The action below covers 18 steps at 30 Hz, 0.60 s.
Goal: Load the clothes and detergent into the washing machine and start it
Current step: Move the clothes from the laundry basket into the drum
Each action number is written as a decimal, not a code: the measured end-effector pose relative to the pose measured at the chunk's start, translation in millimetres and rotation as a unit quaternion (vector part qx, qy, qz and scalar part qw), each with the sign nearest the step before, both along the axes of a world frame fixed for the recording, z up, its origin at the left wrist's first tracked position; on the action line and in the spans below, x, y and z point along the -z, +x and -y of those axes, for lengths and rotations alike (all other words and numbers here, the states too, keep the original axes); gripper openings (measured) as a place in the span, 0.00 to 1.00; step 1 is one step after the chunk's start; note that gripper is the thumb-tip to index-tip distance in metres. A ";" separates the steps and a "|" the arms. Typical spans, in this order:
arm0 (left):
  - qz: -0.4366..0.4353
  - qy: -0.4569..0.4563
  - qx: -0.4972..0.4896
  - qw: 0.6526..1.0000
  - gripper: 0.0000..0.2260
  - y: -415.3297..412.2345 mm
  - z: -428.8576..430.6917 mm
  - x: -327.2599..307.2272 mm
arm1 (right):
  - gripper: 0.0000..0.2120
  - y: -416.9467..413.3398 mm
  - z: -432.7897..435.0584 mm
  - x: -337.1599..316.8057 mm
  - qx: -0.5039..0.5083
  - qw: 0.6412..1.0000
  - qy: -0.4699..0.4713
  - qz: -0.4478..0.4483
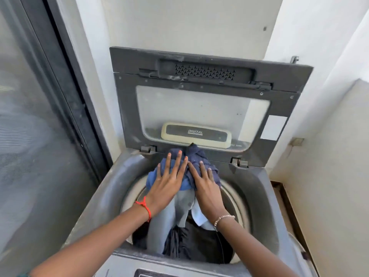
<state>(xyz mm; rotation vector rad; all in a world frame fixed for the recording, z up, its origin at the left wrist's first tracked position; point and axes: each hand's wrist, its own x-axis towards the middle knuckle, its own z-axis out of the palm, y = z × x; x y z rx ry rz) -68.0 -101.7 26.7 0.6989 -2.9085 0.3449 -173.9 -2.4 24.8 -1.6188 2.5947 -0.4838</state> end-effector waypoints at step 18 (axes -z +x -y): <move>0.057 0.213 0.195 0.956 0.40 -115.8 -77.8 -18.9 | 0.20 -125.7 -121.7 -12.2 0.124 0.958 -0.203 0.159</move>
